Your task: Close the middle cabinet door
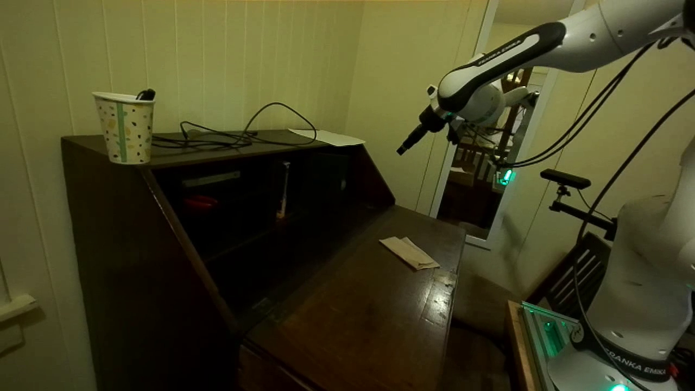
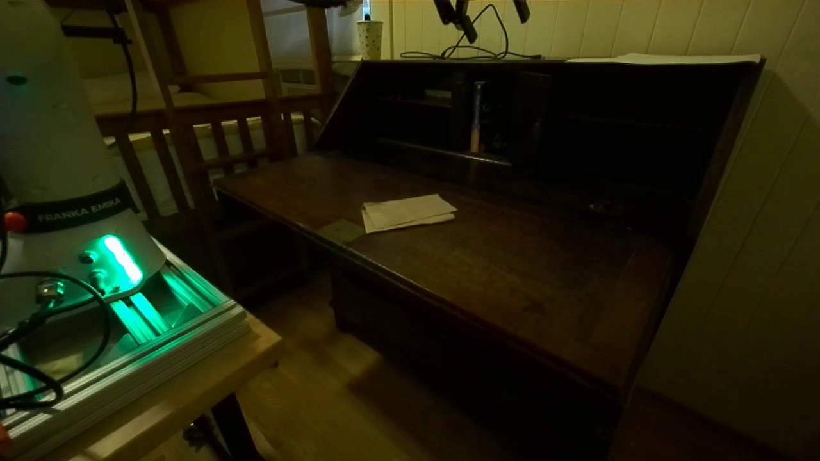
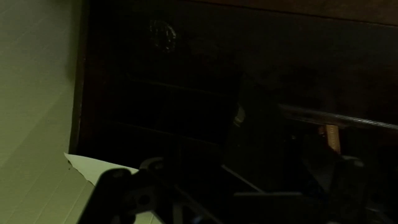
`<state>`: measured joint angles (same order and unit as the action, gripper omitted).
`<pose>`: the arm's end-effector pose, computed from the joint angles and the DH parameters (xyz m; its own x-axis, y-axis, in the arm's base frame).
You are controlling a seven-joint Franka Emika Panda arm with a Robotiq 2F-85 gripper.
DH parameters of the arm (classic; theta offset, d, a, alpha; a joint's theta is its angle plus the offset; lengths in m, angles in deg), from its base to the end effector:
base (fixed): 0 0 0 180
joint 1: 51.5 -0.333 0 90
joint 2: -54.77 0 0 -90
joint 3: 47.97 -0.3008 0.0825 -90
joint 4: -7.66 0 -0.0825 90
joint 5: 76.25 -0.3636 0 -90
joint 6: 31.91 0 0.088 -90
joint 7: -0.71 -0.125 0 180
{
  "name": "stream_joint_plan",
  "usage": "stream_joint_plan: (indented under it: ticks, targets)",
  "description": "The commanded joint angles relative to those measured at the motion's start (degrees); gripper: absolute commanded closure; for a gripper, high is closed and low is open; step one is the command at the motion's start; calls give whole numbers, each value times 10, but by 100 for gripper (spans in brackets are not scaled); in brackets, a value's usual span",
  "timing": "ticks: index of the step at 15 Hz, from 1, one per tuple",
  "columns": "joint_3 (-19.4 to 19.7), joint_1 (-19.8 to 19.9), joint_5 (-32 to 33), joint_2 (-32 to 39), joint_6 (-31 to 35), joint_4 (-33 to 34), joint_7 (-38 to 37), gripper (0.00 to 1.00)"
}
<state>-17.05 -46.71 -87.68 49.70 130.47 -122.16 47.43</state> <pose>0.4375 -0.3309 0.4470 0.8336 0.0917 0.5447 -0.0765 -0.9574 0.2783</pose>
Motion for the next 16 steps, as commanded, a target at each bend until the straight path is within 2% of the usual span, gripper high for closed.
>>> stream_joint_plan:
  ticks: [1,2,4,5,6,7,9,12,14,16]
  targets:
    - [5,-16,-97,110,-37,114,28,0]
    - [-5,-12,-154,129,-66,142,64,0]
    - [-22,13,-225,177,-126,208,105,0]
    - [-23,22,-238,199,-158,238,111,0]
    - [-14,24,-215,220,-174,258,90,0]
    - [-86,70,-170,157,-123,188,64,0]
    - [-88,83,-164,188,-144,225,61,0]
    - [-90,87,-160,202,-146,237,59,0]
    - [-114,105,-186,208,-124,245,95,0]
    - [-167,156,-223,221,-110,266,139,0]
